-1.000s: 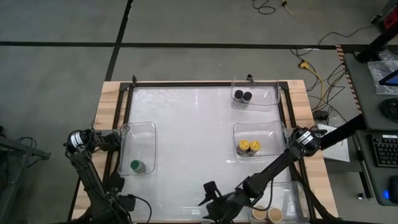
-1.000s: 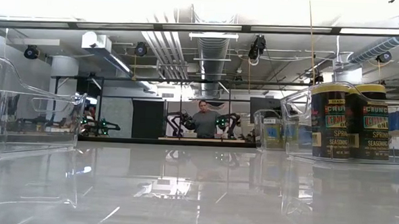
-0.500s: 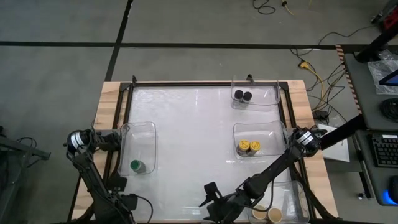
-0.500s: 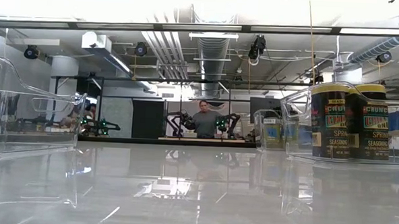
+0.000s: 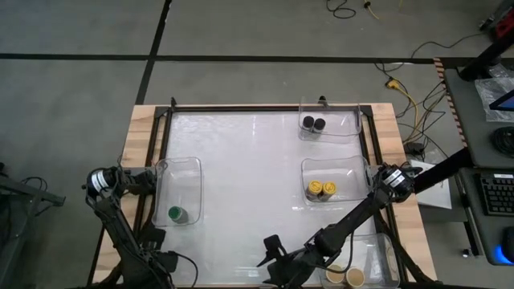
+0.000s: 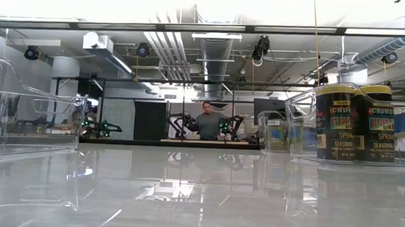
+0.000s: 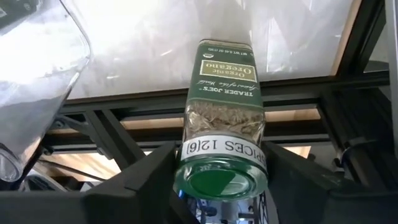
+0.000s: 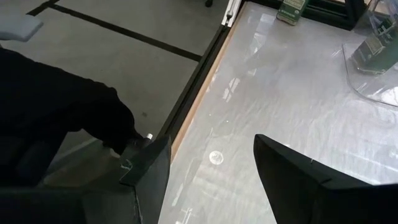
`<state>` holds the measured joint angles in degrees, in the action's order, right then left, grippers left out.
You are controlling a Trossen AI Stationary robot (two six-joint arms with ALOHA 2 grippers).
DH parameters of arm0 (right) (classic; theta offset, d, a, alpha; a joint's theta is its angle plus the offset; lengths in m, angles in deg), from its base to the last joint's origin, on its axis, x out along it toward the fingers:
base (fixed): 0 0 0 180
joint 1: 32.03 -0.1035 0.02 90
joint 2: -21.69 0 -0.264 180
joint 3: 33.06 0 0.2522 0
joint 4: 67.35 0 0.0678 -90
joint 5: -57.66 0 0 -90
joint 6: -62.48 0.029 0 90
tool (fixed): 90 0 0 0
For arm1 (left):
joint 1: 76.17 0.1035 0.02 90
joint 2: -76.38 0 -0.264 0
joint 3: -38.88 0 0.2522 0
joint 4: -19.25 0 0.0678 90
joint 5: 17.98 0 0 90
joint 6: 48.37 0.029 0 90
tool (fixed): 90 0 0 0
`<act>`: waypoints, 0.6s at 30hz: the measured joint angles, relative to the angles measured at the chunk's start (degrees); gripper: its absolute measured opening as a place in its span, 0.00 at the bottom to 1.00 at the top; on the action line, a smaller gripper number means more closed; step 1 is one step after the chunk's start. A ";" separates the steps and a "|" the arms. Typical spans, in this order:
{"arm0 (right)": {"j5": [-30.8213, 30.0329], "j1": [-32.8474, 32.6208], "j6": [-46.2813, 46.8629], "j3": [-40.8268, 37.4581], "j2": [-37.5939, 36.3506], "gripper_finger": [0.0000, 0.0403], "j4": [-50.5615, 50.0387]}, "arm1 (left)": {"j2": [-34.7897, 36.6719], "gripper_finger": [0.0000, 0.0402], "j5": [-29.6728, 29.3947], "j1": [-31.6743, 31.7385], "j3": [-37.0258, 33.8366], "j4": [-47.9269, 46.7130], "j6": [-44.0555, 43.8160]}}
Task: Sort spices by type
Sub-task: Put the green seasoning bottle into the middle left transparent bin
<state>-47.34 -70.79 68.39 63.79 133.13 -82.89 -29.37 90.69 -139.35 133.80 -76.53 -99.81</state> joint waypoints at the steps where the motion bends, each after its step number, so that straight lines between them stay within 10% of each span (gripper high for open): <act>1: 0.01 0.01 0.00 0.00 0.00 0.54 -0.16 | 0.00 0.52 -0.08 0.00 0.00 0.00 0.02; 18: 0.02 0.00 0.02 0.00 0.00 0.54 -0.92 | -0.07 0.47 -1.25 2.63 7.93 -2.64 -5.52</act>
<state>-47.32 -70.79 68.41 63.79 133.13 -83.81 -29.44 89.44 -136.73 141.73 -79.17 -105.33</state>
